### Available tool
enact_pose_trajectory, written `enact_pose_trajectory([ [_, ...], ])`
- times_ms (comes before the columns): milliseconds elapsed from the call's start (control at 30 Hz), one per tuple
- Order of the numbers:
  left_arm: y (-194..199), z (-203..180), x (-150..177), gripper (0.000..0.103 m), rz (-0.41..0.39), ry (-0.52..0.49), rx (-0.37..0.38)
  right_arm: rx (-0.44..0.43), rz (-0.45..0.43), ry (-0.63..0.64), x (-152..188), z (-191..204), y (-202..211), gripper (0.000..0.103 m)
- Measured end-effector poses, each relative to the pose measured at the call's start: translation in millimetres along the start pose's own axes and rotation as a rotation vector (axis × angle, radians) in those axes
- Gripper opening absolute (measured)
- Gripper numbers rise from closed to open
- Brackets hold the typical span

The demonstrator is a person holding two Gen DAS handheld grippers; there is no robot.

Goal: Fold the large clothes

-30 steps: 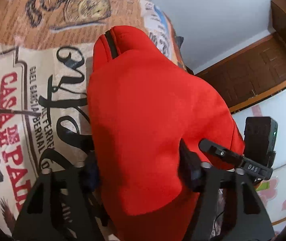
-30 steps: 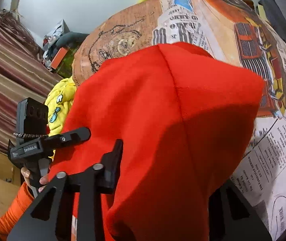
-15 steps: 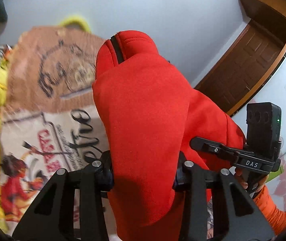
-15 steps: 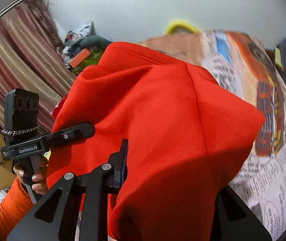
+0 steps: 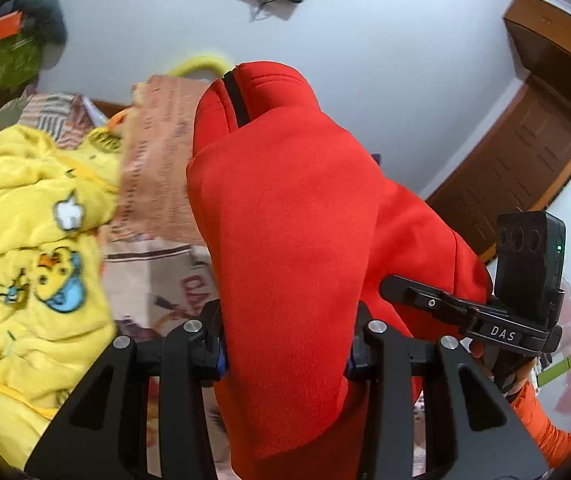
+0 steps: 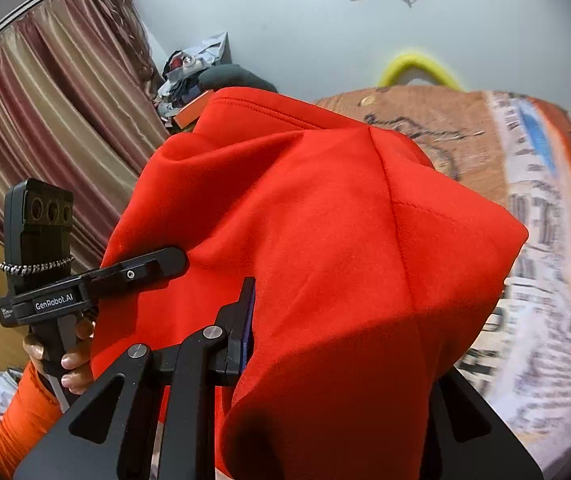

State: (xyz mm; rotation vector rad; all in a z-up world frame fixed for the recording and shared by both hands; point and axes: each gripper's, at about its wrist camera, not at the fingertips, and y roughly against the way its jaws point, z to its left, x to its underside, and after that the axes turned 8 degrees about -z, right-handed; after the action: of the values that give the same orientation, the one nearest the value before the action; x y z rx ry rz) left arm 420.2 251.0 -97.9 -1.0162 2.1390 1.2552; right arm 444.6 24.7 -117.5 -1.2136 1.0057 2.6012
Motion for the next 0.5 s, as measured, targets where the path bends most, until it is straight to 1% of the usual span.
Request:
enact_pose_trajectory([
  [100,-16,36,3,0.04,0.033,0.028,-0.031,0.004,0.034,-0.018,4,0,-35,0.021],
  [167,-34,61,7,0.04,0.062,0.05,-0.05,0.015,0.064,-0.031,8,-4,-58,0.021],
  [300,-74,102,19,0.04,0.125,0.092,-0.082,0.029,0.129,-0.09,16,-25,-104,0.018],
  [367,-95,121,28,0.04,0.159,0.119,-0.087,0.043,0.161,-0.113,24,-38,-122,0.018],
  [400,-104,130,33,0.041,0.175,0.135,-0.088,0.052,0.174,-0.115,25,-38,-130,0.018],
  [500,-124,150,48,0.045,0.202,0.139,-0.111,0.06,0.222,-0.122,38,-49,-144,0.018],
])
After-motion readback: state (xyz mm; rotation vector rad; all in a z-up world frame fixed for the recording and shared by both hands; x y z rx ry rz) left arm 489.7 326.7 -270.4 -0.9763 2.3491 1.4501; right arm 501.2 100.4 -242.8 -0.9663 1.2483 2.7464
